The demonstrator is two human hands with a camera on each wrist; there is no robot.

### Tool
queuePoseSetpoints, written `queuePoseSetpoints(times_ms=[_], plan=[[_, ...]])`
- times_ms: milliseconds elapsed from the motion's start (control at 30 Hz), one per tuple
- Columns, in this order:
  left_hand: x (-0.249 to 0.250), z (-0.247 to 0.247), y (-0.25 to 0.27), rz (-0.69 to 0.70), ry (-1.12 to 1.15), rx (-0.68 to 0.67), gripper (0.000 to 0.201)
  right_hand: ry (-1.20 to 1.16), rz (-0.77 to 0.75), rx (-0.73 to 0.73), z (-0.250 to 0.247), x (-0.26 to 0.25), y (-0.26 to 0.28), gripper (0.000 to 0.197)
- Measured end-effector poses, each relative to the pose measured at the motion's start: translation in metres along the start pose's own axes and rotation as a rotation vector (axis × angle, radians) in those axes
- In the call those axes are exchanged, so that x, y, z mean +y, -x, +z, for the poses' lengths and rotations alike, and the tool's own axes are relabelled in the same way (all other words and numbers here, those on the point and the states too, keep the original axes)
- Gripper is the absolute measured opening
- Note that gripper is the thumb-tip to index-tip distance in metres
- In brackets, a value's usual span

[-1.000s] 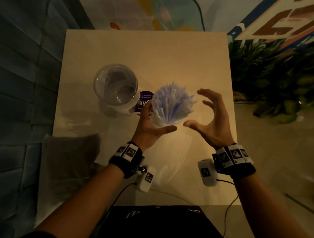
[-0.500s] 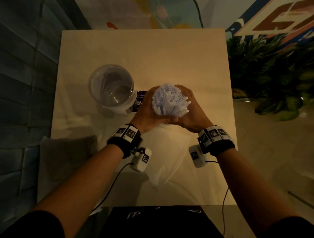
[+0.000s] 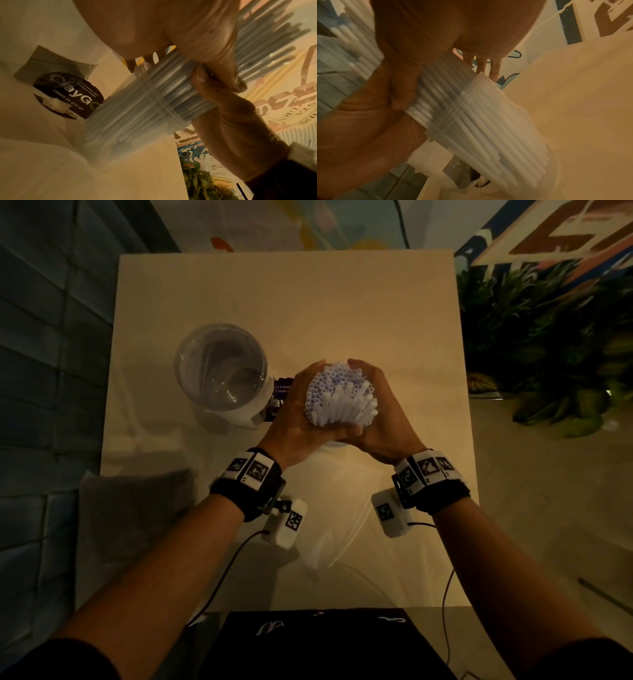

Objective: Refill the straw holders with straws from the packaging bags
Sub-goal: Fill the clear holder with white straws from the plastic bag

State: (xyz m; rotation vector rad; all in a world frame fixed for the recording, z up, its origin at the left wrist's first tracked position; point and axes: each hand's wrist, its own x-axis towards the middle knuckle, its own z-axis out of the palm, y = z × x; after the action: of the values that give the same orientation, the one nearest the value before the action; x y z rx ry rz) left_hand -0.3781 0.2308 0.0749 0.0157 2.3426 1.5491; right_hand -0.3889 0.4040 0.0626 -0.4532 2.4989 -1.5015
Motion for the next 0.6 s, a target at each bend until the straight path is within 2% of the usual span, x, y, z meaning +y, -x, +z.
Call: queuePoseSetpoints(times_ms=[100,167,400,533,600], plan=[[-0.002,-0.001,0.004,0.047,0.128,0.019,0.097,-0.061,0.002,-0.001,0.002,-0.005,-0.001,0.088],[-0.004,-0.004,0.006,0.055,0.172,-0.002,0.102,-0.095,0.029,-0.007,0.004,-0.003,-0.001,0.093],[-0.015,-0.009,0.006,0.018,0.169,0.006,0.124,-0.145,0.095,-0.007,-0.006,-0.003,0.006,0.129],[-0.026,-0.009,0.004,0.012,0.206,-0.036,0.126,-0.105,0.092,-0.006,-0.011,-0.004,0.008,0.125],[-0.029,-0.007,0.007,-0.022,0.223,-0.054,0.129,-0.012,0.029,0.010,-0.017,-0.009,0.011,0.117]])
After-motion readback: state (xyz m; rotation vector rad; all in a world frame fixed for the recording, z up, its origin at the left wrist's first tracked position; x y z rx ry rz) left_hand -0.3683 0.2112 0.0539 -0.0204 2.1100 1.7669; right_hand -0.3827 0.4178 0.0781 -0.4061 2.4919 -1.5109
